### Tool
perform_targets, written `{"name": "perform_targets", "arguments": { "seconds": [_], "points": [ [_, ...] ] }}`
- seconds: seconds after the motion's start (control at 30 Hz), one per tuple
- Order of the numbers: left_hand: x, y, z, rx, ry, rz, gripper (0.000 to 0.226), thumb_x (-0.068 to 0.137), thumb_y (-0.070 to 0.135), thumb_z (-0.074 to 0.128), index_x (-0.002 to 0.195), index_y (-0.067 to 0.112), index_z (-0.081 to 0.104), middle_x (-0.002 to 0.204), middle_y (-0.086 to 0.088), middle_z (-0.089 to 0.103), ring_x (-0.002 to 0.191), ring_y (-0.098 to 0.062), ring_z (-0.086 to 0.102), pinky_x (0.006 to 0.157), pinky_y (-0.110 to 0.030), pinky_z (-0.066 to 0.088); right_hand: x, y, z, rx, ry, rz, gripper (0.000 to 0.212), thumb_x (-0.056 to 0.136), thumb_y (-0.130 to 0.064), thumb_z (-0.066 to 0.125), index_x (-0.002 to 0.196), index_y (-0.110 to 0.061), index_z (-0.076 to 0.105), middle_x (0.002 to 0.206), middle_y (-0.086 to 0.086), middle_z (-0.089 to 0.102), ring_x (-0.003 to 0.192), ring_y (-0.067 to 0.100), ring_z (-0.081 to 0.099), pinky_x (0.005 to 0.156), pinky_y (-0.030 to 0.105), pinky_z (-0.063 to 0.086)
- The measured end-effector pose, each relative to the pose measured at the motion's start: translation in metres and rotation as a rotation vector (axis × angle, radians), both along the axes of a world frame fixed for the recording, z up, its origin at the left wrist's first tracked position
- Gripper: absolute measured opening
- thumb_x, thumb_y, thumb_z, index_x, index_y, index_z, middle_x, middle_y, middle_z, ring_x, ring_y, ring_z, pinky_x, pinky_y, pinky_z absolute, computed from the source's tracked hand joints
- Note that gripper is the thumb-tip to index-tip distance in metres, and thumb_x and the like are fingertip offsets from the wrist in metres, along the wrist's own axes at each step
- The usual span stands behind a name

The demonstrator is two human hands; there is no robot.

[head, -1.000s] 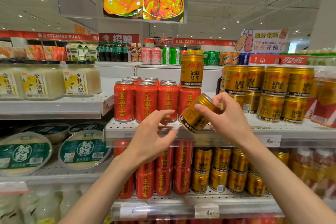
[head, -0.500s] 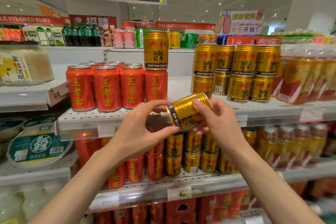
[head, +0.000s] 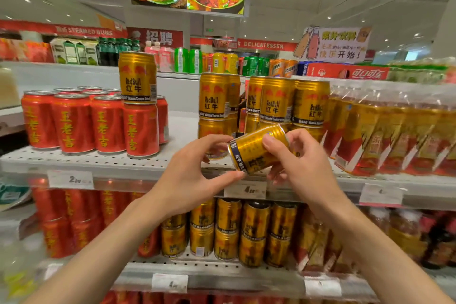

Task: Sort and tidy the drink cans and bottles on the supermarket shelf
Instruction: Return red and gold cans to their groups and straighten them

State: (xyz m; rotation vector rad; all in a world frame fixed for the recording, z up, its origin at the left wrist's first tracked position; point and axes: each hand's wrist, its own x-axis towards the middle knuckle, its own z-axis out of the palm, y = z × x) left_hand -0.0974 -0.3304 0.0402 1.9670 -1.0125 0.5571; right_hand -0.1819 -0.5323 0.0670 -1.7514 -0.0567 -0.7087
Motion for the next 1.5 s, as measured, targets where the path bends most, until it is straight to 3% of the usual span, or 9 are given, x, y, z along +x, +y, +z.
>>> {"name": "perform_targets", "arguments": {
  "seconds": [0.17, 0.33, 0.43, 0.6, 0.67, 0.83, 1.07, 1.23, 1.5],
  "points": [
    [0.003, -0.014, -0.003, -0.002, 0.016, 0.065, 0.056, 0.083, 0.046, 0.080, 0.134, 0.032, 0.060, 0.116, 0.017, 0.063, 0.107, -0.002, 0.061, 0.081, -0.012, 0.049, 0.014, -0.013, 0.017, -0.232, -0.029, -0.043, 0.036, 0.088, -0.045, 0.074, 0.091, -0.023, 0.045, 0.092, 0.000, 0.067, 0.054, 0.014, 0.065, 0.049, 0.027, 0.051],
    [0.022, 0.005, -0.006, -0.159, 0.019, 0.311, 0.032, 0.086, 0.039, 0.077, 0.113, 0.028, 0.063, 0.106, 0.009, 0.063, 0.090, -0.006, 0.064, 0.066, -0.022, 0.053, 0.035, -0.015, 0.033, -0.660, -0.056, -0.146, 0.040, 0.086, -0.053, 0.071, 0.097, -0.026, 0.044, 0.097, -0.008, 0.063, 0.082, 0.012, 0.063, 0.072, 0.033, 0.058],
    [0.036, 0.010, 0.000, -0.178, 0.107, 0.392, 0.050, 0.087, 0.047, 0.075, 0.128, 0.027, 0.053, 0.116, 0.005, 0.060, 0.095, -0.009, 0.062, 0.081, -0.035, 0.057, 0.050, -0.006, 0.033, -0.892, -0.045, -0.213, 0.041, 0.088, -0.059, 0.065, 0.100, -0.027, 0.043, 0.106, -0.004, 0.062, 0.085, 0.018, 0.065, 0.073, 0.040, 0.059],
    [0.053, -0.002, 0.015, -0.102, 0.304, 0.304, 0.086, 0.085, 0.065, 0.068, 0.154, 0.035, 0.026, 0.148, 0.007, 0.047, 0.125, -0.015, 0.055, 0.106, -0.048, 0.051, 0.069, 0.008, 0.028, -1.108, -0.060, -0.376, 0.041, 0.093, -0.062, 0.055, 0.111, -0.028, 0.044, 0.115, -0.006, 0.052, 0.075, 0.015, 0.064, 0.066, 0.036, 0.061],
    [0.058, -0.008, 0.018, -0.144, 0.350, 0.237, 0.081, 0.083, 0.069, 0.067, 0.150, 0.044, 0.030, 0.148, 0.012, 0.049, 0.128, -0.014, 0.056, 0.107, -0.050, 0.050, 0.070, 0.008, 0.025, -1.117, -0.058, -0.407, 0.041, 0.095, -0.060, 0.053, 0.118, -0.026, 0.046, 0.120, -0.006, 0.052, 0.079, 0.015, 0.066, 0.067, 0.035, 0.061],
    [0.060, -0.016, 0.019, -0.178, 0.367, 0.136, 0.055, 0.093, 0.054, 0.066, 0.141, 0.048, 0.038, 0.113, 0.030, 0.062, 0.107, 0.003, 0.062, 0.102, -0.041, 0.054, 0.068, 0.008, 0.007, -1.045, -0.066, -0.421, 0.046, 0.096, -0.052, 0.056, 0.133, -0.025, 0.047, 0.125, -0.010, 0.056, 0.085, 0.011, 0.067, 0.066, 0.027, 0.057],
    [0.059, -0.009, 0.018, -0.162, 0.374, 0.062, 0.060, 0.097, 0.051, 0.062, 0.150, 0.053, 0.034, 0.120, 0.026, 0.064, 0.107, 0.009, 0.062, 0.091, -0.026, 0.052, 0.079, 0.010, -0.002, -1.017, -0.122, -0.443, 0.046, 0.096, -0.049, 0.059, 0.131, -0.021, 0.050, 0.123, -0.007, 0.057, 0.085, 0.015, 0.068, 0.059, 0.028, 0.056],
    [0.059, -0.010, 0.018, -0.157, 0.351, 0.084, 0.062, 0.096, 0.053, 0.062, 0.151, 0.053, 0.033, 0.126, 0.021, 0.064, 0.107, 0.010, 0.060, 0.095, -0.029, 0.052, 0.078, 0.004, 0.003, -1.020, -0.128, -0.387, 0.047, 0.095, -0.050, 0.060, 0.132, -0.022, 0.049, 0.125, -0.009, 0.056, 0.083, 0.014, 0.068, 0.065, 0.031, 0.060],
    [0.059, -0.011, 0.015, -0.180, 0.343, 0.127, 0.068, 0.092, 0.057, 0.065, 0.152, 0.052, 0.033, 0.135, 0.014, 0.065, 0.119, -0.006, 0.064, 0.104, -0.038, 0.053, 0.080, -0.002, 0.000, -0.941, -0.135, -0.329, 0.046, 0.095, -0.045, 0.063, 0.133, -0.023, 0.050, 0.123, -0.010, 0.059, 0.074, 0.005, 0.058, 0.065, 0.031, 0.060]
  ]
}}
